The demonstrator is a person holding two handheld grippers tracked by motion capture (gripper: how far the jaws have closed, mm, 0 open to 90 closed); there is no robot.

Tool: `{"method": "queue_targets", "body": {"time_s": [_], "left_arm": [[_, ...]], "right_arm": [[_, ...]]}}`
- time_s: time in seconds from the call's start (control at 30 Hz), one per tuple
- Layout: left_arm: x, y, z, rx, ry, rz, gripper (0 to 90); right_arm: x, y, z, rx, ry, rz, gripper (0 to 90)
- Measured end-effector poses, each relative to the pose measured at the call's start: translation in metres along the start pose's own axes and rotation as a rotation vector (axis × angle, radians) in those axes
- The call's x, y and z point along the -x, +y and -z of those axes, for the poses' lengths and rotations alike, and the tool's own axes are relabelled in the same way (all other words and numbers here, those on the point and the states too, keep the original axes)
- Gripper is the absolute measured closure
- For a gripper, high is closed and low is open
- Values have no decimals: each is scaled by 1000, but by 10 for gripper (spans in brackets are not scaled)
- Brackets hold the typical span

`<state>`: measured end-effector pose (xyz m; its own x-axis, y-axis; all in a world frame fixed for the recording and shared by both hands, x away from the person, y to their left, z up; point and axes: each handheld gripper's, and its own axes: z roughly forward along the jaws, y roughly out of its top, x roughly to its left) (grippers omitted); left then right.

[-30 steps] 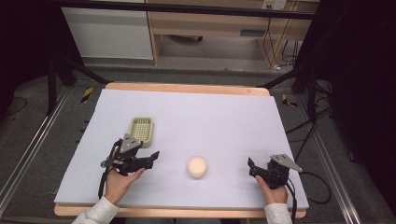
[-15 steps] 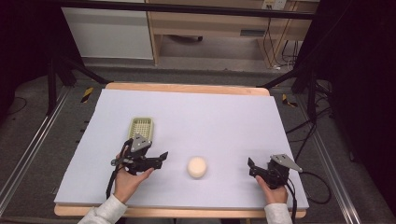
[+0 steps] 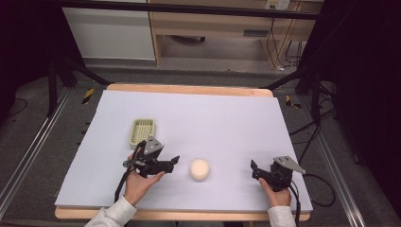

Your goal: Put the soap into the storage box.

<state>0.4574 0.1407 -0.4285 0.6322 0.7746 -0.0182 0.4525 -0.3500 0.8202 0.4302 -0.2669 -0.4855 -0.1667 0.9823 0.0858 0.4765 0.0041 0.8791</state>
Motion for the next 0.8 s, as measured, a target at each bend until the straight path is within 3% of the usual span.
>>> {"method": "queue_targets", "body": {"time_s": [0.8], "left_arm": [[33,9,-22,-36,-70,-52,246]], "right_arm": [[0,0,0,-4,0,-2,54]]}}
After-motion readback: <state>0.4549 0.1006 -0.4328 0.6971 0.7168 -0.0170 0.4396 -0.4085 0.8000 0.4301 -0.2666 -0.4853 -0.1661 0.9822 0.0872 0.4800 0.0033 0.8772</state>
